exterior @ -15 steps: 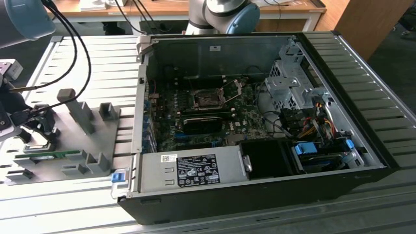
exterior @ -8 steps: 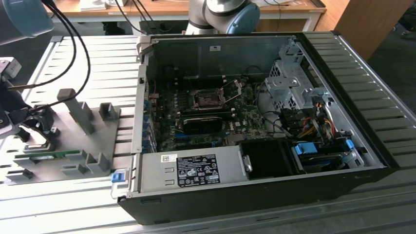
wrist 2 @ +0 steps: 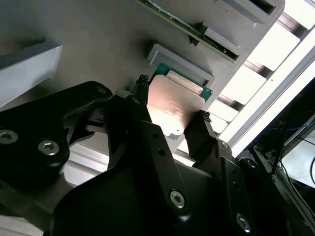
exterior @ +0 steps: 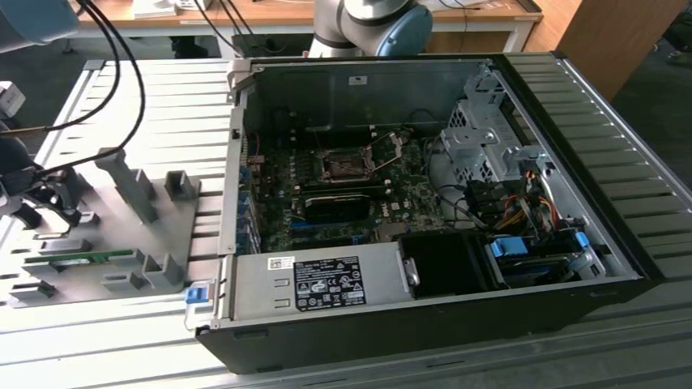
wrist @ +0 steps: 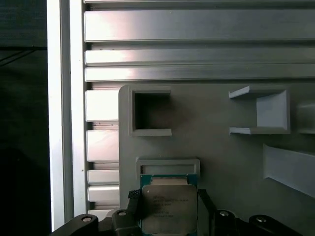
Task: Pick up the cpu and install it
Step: 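Pick up the cpu and move it towards the insertion slot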
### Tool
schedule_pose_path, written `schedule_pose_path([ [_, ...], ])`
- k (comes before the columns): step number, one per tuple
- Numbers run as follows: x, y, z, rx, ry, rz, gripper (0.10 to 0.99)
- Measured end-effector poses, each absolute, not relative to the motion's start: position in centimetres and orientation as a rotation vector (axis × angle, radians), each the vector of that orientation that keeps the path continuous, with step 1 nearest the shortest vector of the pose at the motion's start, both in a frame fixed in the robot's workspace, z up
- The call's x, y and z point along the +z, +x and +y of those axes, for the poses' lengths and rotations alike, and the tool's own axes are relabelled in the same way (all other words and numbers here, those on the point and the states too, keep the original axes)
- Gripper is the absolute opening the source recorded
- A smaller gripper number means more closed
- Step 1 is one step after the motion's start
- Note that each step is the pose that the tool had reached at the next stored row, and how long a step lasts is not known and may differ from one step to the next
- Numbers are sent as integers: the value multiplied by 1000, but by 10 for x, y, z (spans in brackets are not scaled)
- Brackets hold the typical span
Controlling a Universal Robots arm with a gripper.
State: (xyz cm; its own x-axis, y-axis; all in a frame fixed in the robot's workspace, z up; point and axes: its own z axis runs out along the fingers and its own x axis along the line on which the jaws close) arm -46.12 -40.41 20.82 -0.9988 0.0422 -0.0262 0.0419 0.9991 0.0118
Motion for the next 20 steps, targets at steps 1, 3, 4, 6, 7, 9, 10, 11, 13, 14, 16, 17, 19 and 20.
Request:
schedule_pose_path([
  [1, 211, -461, -404, 17, 66, 3115, 541],
  [3, 214, -461, -404, 18, 65, 3115, 541],
  [4, 215, -461, -404, 19, 65, 3116, 541],
  [6, 218, -461, -404, 20, 66, 3118, 541],
  [7, 220, -461, -404, 20, 66, 3118, 541],
  [9, 223, -461, -404, 20, 66, 3118, 541],
  [10, 223, -461, -404, 21, 66, 3118, 541],
  [11, 223, -461, -404, 21, 66, 3118, 541],
  [13, 225, -461, -404, 20, 66, 3118, 541],
  [14, 226, -461, -404, 20, 66, 3118, 541],
  [16, 227, -461, -404, 20, 66, 3118, 541],
  [17, 228, -461, -404, 20, 66, 3118, 541],
  [19, 230, -461, -404, 20, 65, 3118, 541],
  [20, 230, -461, -404, 20, 66, 3118, 541],
])
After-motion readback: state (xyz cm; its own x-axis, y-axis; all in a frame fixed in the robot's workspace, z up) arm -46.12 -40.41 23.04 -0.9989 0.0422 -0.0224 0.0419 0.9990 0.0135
